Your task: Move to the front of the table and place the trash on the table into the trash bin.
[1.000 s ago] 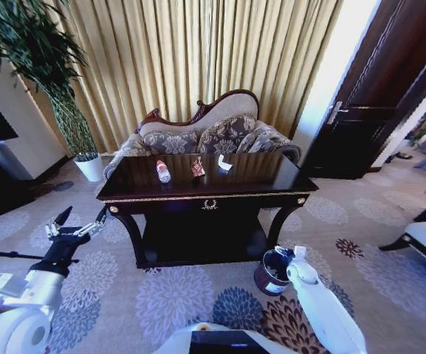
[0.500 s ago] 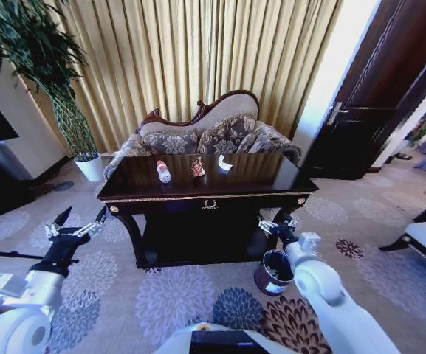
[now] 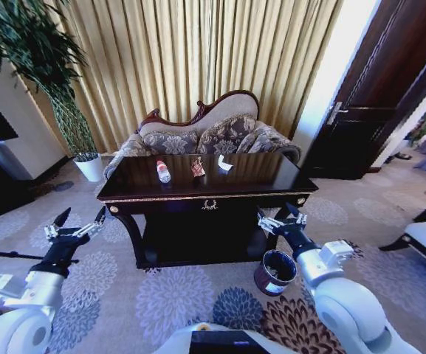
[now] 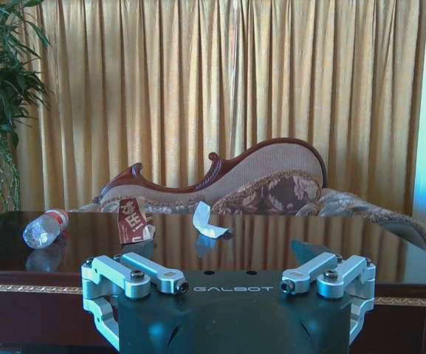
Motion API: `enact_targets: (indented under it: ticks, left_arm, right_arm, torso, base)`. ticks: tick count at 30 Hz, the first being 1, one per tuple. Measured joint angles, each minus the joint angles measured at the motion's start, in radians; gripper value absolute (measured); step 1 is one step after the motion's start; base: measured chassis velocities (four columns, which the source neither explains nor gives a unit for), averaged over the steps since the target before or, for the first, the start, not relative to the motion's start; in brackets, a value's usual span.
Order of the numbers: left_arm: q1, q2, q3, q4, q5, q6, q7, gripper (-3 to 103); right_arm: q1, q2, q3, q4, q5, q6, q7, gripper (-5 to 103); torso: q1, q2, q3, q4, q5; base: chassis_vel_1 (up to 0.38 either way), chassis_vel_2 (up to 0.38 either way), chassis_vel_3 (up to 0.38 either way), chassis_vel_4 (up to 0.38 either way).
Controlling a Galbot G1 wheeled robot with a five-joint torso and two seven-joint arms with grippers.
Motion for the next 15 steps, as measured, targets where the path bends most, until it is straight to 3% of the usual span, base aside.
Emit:
enact_targets:
  ticks: [15]
  left_arm:
    - [-0.004,0.003,0.0,0.0,0.001,0.002,0.001,100]
  right_arm:
    - [0.014,0.0,-0.007,-0.011,0.018,-0.002,0.006,100]
  torso:
    - [0.0,0.0,0.0,0.0,-0.0001]
  base:
    - [0.0,0.0,0.0,0.0]
